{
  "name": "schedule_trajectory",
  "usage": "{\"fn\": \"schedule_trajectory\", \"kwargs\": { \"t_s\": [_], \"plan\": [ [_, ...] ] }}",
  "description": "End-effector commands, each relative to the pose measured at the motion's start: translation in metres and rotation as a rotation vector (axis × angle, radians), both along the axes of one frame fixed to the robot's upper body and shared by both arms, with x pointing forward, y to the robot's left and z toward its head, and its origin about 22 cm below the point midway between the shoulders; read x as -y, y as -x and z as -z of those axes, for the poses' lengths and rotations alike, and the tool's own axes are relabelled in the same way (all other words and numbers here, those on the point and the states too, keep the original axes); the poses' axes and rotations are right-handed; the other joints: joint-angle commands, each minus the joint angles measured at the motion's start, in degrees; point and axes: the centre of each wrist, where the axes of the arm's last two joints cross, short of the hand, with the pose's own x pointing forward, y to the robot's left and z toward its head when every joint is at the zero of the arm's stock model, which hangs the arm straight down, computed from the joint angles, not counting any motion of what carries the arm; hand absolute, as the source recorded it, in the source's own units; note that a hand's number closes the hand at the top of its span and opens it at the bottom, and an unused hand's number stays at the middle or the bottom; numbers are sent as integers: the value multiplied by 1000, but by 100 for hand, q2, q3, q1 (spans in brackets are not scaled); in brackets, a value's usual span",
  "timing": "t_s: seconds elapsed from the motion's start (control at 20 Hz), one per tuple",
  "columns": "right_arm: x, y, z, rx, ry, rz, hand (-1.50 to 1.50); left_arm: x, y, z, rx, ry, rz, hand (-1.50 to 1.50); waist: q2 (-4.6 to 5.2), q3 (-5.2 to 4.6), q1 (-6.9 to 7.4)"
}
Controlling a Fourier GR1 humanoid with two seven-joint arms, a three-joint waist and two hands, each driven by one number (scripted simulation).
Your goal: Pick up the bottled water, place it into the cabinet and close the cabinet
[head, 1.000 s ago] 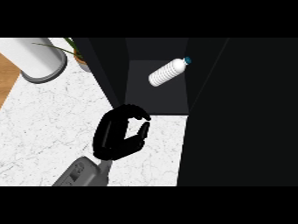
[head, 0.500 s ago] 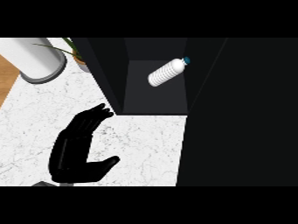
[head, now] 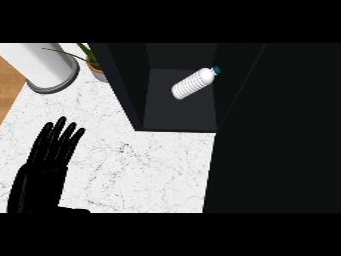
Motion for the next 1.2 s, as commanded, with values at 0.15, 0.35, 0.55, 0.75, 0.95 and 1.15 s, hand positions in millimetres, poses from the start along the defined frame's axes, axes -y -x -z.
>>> {"fn": "schedule_trajectory", "kwargs": {
  "t_s": [0.15, 0.35, 0.55, 0.75, 0.95, 1.15],
  "plan": [
    [-14, -3, -42, 195, 142, -191, 150, -34, 11, -8, -12, -3, -13, -150, -21, -30, 104],
    [-25, -1, -39, 124, 17, -153, 150, -48, 24, -10, -2, 1, 2, -150, 21, -38, 278],
    [-37, -1, -34, 64, -131, -131, 150, -58, 26, -16, 6, 7, 22, -150, 105, -27, 383],
    [-39, -6, -30, 72, -127, -172, 150, -68, 28, -20, 12, 1, 49, -150, 161, -33, 567],
    [-38, -12, -26, 68, -69, -187, 150, -74, 31, -22, 9, -11, 90, -150, 208, -47, 740],
    [-40, -18, -23, 61, -44, -215, 150, -82, 27, -32, 38, -7, 94, -150, 257, -48, 823]
  ]
}}
